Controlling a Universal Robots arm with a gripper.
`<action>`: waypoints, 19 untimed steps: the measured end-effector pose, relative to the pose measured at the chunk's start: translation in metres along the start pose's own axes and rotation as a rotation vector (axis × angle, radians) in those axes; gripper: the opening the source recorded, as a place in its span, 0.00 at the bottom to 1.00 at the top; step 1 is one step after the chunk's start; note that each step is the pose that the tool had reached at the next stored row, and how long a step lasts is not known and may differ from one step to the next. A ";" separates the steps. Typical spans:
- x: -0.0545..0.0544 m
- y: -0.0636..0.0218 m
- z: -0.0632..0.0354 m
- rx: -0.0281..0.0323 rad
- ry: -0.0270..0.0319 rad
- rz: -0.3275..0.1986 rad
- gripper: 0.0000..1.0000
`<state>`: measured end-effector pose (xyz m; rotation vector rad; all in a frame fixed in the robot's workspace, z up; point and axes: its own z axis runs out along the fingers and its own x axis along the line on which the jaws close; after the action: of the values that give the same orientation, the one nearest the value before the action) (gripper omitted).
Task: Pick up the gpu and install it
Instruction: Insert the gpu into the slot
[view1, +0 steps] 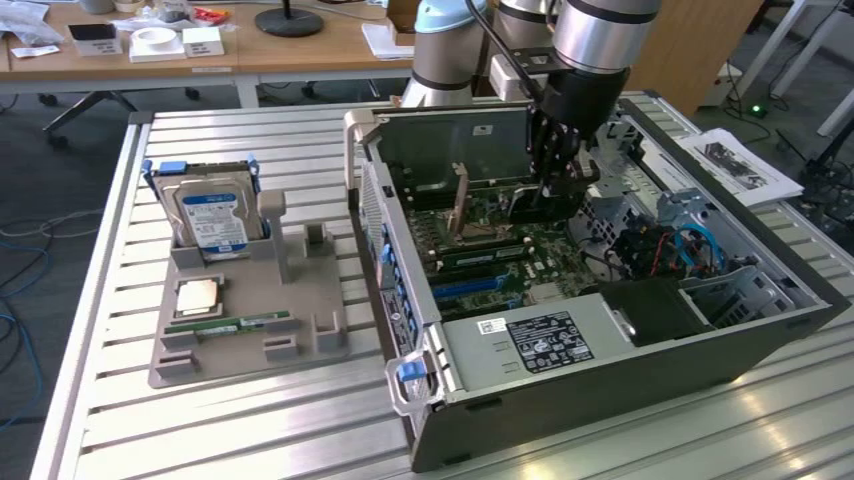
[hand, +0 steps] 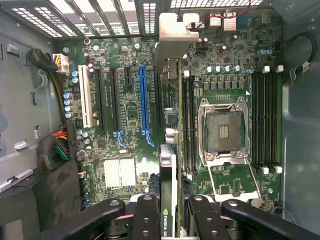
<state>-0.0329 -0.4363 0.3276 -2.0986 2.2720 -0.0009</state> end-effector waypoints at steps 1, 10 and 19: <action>0.000 0.0001 0.0000 0.0000 0.0000 0.000 0.27; 0.000 0.0065 -0.0002 0.0021 -0.0001 0.000 0.27; 0.001 0.0066 0.0017 0.0021 -0.0002 0.000 0.27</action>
<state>-0.0394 -0.4363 0.3257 -2.0976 2.2708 -0.0032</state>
